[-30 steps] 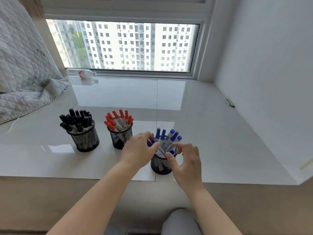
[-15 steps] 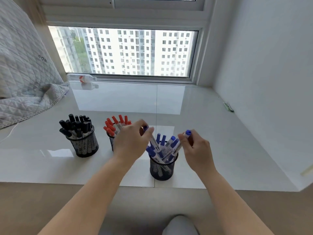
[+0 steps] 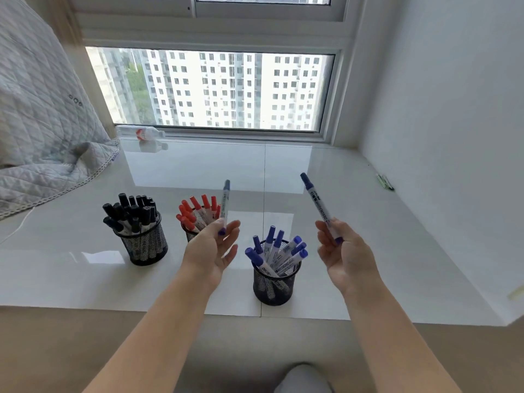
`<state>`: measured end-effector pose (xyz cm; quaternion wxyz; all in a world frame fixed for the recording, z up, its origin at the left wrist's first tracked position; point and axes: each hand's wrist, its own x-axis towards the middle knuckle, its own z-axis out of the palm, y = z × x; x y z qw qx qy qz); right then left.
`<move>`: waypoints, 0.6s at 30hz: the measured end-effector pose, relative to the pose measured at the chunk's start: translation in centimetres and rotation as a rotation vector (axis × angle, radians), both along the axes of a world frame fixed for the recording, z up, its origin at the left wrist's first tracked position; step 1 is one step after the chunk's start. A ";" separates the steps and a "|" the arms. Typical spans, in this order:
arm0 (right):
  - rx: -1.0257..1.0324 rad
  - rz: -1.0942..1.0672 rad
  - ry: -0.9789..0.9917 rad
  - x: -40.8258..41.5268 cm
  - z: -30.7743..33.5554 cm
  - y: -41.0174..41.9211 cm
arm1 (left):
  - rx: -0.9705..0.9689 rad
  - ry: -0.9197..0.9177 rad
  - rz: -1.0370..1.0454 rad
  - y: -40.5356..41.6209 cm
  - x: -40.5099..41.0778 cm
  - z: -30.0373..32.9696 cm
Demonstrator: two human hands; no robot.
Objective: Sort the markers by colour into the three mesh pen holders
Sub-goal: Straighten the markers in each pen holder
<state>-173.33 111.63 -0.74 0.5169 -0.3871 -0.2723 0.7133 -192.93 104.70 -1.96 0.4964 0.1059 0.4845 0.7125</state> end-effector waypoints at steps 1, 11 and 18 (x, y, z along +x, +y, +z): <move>-0.014 0.029 0.045 -0.2 -0.1 -0.2 | 0.030 -0.029 -0.038 0.0 0.2 0.0; 0.323 0.236 -0.366 -1.5 -1.4 -1.1 | 0.041 0.529 -0.094 -0.6 1.3 0.8; 0.775 0.039 -0.979 -2.5 -3.1 -2.6 | 0.053 0.803 -0.019 -0.8 2.2 -0.6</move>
